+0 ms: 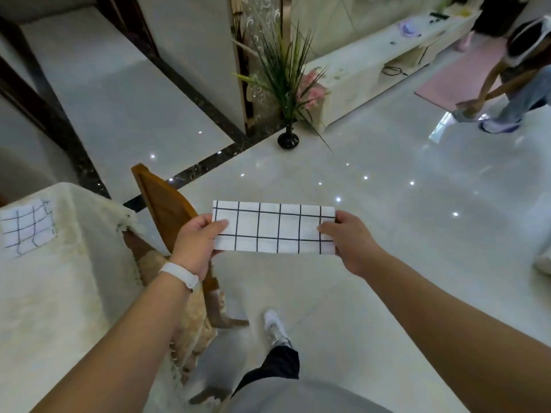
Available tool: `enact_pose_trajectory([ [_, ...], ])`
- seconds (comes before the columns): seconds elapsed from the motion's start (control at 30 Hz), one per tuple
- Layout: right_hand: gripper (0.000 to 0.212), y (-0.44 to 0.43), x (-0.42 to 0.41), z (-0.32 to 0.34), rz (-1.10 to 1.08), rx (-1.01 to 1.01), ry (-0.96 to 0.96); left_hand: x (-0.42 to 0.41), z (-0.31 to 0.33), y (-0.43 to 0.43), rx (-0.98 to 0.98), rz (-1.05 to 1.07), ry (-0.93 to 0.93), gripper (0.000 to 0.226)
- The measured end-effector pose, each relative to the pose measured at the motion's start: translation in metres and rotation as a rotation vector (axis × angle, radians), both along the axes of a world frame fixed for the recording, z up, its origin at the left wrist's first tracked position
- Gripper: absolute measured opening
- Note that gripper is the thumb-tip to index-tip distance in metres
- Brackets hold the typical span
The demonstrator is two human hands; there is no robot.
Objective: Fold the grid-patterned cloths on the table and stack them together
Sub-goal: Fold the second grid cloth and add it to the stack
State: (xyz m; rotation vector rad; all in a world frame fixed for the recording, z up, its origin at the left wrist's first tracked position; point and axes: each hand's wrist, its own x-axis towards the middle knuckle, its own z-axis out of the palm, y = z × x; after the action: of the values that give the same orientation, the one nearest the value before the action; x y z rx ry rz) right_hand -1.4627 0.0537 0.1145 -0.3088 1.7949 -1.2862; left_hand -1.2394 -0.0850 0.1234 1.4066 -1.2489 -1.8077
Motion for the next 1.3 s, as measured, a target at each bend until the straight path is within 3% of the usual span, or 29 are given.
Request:
enact_pose_trajectory([
  [0.43, 0.027, -0.211, -0.028, 0.013, 0.212, 0.015, 0.049, -0.004, 0.003, -0.162, 0.026, 0.201, 0.056, 0.016],
  [0.83, 0.019, -0.365, -0.002, -0.005, 0.554, 0.066, 0.097, 0.046, -0.019, -0.223, 0.120, 0.540, 0.070, 0.015],
  [1.07, 0.016, -0.485, 0.007, -0.037, 0.792, 0.071, 0.046, 0.040, -0.027, -0.273, 0.172, 0.813, 0.013, 0.009],
  [1.3, 0.019, -0.588, 0.005, -0.024, 1.085, 0.003, 0.073, 0.016, -0.008, -0.317, 0.183, 1.099, -0.015, 0.020],
])
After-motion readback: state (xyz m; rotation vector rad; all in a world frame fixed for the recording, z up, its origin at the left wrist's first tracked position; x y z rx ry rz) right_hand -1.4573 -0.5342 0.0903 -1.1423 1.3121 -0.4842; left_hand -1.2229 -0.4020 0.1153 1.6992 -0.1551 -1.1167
